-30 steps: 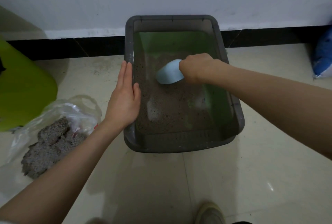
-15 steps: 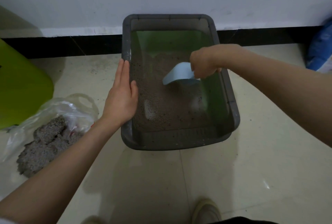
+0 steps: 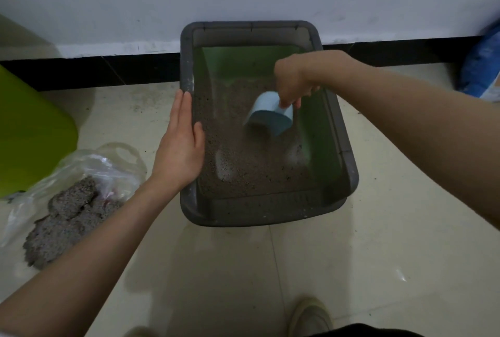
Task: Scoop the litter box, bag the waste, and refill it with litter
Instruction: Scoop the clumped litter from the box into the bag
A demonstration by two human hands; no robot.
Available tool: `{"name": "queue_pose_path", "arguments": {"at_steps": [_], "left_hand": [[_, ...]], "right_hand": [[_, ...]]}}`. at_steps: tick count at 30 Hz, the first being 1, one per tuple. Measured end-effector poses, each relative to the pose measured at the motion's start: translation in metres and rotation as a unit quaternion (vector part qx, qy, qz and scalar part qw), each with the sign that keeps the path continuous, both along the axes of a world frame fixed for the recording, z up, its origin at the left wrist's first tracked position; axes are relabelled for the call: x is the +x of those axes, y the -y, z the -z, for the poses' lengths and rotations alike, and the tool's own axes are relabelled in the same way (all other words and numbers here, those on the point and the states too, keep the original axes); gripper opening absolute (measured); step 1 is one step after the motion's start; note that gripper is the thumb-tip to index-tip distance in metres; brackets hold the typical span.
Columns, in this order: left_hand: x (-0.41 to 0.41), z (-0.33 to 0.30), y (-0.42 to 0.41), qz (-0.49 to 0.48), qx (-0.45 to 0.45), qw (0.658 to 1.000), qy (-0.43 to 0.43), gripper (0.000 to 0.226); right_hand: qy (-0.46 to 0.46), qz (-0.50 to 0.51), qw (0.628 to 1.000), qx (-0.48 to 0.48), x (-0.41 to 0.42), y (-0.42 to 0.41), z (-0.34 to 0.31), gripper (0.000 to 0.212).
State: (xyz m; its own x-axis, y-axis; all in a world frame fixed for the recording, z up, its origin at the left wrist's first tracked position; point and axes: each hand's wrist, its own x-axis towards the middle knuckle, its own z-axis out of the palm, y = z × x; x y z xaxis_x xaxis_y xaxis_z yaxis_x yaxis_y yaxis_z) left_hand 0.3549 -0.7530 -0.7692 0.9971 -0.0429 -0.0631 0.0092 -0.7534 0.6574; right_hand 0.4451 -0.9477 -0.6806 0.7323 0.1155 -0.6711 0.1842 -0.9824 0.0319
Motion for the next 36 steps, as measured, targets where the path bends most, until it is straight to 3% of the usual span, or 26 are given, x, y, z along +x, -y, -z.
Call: {"name": "queue_pose_path", "arguments": {"at_steps": [3,7,10,14,17,20,25,32,36], "left_hand": [[0.0,0.0,0.0,0.0,-0.003,1.0,-0.001,0.056],[0.0,0.001,0.0,-0.001,-0.004,1.0,-0.002,0.056],[0.0,0.0,-0.001,0.003,-0.008,1.0,-0.002,0.056],[0.0,0.001,0.0,0.001,-0.005,1.0,0.0,0.056],[-0.001,0.001,0.0,0.001,-0.006,1.0,0.001,0.056],[0.0,0.001,-0.002,0.003,-0.005,1.0,0.002,0.056],[0.001,0.002,-0.003,0.009,0.0,1.0,0.002,0.055],[0.001,0.0,-0.003,0.014,-0.002,1.0,-0.001,0.055],[0.0,-0.001,-0.002,0.014,-0.005,1.0,-0.002,0.055]], "right_hand": [[-0.116,0.023,0.993,0.006,-0.005,0.003,-0.002,0.019],[-0.212,0.002,0.974,-0.074,-0.016,0.0,0.007,0.02],[-0.178,0.015,0.979,-0.097,-0.014,0.004,0.004,0.021],[-0.072,0.065,0.995,-0.012,-0.007,0.015,-0.01,0.021],[-0.05,0.102,0.992,0.057,-0.009,0.017,-0.013,0.025],[-0.068,0.177,0.969,0.157,-0.02,0.013,-0.005,0.025],[-0.083,0.307,0.898,0.303,-0.041,0.001,0.027,0.02],[-0.11,0.346,0.875,0.32,-0.046,0.001,0.054,0.02],[-0.112,0.308,0.899,0.291,-0.042,0.002,0.058,0.019]]}}
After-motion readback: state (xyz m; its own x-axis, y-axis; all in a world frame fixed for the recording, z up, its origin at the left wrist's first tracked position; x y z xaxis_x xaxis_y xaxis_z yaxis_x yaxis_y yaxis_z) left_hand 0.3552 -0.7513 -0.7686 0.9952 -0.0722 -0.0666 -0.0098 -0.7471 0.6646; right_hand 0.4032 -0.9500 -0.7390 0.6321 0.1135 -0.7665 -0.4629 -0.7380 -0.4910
